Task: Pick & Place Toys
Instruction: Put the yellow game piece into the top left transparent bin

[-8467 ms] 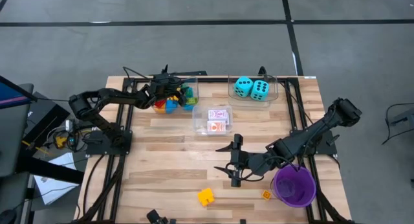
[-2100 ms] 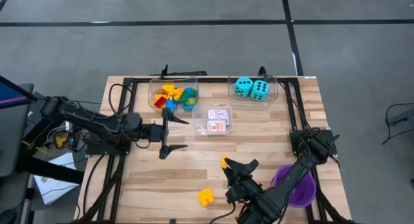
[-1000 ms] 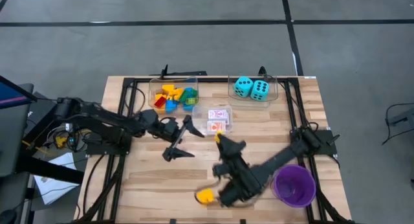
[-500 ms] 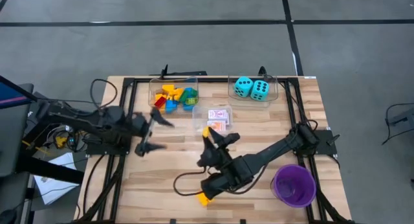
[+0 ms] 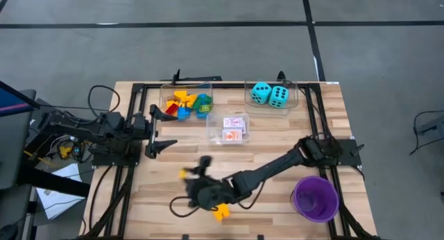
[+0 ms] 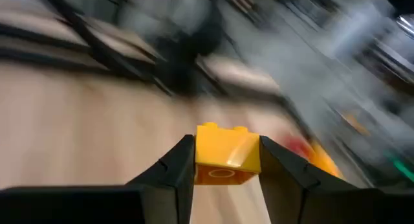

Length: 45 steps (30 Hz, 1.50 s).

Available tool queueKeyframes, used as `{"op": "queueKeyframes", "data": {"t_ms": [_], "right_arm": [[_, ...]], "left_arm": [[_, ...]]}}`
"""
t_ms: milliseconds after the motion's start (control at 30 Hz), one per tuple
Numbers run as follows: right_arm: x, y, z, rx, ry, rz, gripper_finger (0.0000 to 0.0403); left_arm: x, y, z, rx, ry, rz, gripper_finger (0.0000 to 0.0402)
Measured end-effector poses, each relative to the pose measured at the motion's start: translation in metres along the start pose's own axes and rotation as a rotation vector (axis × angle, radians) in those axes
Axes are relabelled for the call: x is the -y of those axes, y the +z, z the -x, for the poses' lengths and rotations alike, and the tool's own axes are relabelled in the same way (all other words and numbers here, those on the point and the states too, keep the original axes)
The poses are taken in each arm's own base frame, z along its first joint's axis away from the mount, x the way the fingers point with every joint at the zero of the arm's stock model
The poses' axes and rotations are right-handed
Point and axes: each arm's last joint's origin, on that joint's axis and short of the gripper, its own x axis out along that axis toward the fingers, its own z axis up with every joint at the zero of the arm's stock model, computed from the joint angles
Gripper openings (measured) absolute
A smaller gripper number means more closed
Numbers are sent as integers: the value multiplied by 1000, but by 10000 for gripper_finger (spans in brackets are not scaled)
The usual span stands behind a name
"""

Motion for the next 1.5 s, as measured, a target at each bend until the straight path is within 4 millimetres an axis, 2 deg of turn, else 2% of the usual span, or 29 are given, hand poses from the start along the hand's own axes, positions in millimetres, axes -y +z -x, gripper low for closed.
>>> {"op": "queueKeyframes", "data": {"t_ms": [100, 167, 300, 433, 700, 933, 1067, 1133, 1333, 1400, 1500], "right_arm": [[2, 16, -7, 155, 186, 39, 126], [5, 20, -10, 203, 261, 68, 126], [13, 21, -15, 210, 365, 115, 126], [23, 24, -11, 194, 464, 114, 126], [22, 26, 24, 108, 664, 154, 126], [3, 15, 45, 4, 960, 141, 126], [2, 5, 55, -114, 997, 170, 126], [17, 7, 62, -170, 986, 184, 126], [90, 26, 98, -263, 846, 188, 126], [122, 34, 117, -265, 774, 168, 126], [180, 42, 158, -250, 608, 108, 126]], "left_arm": [[-1, -1, 0, -10, 44, -41, 384], [-2, -1, 0, -15, 71, -50, 384], [-3, -4, 0, -46, 93, -64, 384], [-3, -7, 0, -76, 94, -106, 384], [-2, -7, -1, -80, 93, -106, 384], [-1, -11, -5, -102, 90, -110, 384], [-1, -11, -6, -105, 90, -110, 384], [-1, -11, -6, -102, 90, -95, 384], [-1, -12, -7, -111, 88, -89, 384], [0, -13, -8, -113, 88, -90, 384], [0, -13, -9, -114, 88, -90, 384]]}}
